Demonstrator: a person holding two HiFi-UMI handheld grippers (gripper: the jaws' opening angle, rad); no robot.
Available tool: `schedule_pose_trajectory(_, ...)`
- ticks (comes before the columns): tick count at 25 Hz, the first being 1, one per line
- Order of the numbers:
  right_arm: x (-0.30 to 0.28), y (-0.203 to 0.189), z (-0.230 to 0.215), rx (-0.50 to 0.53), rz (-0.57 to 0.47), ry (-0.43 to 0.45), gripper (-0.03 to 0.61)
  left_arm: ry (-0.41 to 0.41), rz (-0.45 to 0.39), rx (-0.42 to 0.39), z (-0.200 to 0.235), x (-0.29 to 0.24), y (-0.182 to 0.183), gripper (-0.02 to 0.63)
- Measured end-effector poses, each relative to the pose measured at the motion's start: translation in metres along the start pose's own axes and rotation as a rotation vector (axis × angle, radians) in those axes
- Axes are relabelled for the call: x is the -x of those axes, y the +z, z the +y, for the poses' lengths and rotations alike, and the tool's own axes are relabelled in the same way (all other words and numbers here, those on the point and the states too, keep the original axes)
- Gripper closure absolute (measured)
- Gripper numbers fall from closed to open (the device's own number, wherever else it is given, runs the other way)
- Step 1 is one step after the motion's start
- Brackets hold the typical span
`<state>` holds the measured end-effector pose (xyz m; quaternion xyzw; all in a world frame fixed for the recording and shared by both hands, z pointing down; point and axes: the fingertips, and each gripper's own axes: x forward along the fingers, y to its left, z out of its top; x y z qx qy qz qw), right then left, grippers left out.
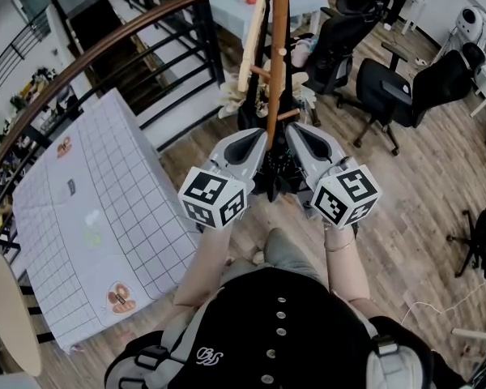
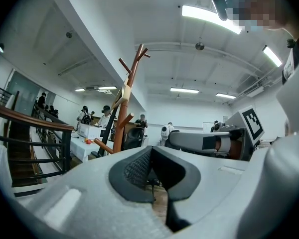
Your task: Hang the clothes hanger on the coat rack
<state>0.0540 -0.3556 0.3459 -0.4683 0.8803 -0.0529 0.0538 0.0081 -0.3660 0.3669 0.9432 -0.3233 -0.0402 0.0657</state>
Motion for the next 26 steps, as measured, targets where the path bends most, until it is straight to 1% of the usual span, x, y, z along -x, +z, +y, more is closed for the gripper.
schedule_pose_trajectory(6,-0.001,0.002,0.004,0.006,0.004,0.010,0.580,0.005,0.003,0.000,0.000,0.000,0.003,0.617)
schedule_pose_trajectory(17,0.008,-0.002,0.000,-0.002,0.005,-0.011,0.580,0.003,0.015,0.010,-0.005,0.000,-0.006,0.617)
schedule_pose_trajectory(26,0.011,-0.004,0.007,-0.003,0.004,-0.005,0.580,-0.004,0.018,0.008,-0.011,0.002,-0.009,0.617)
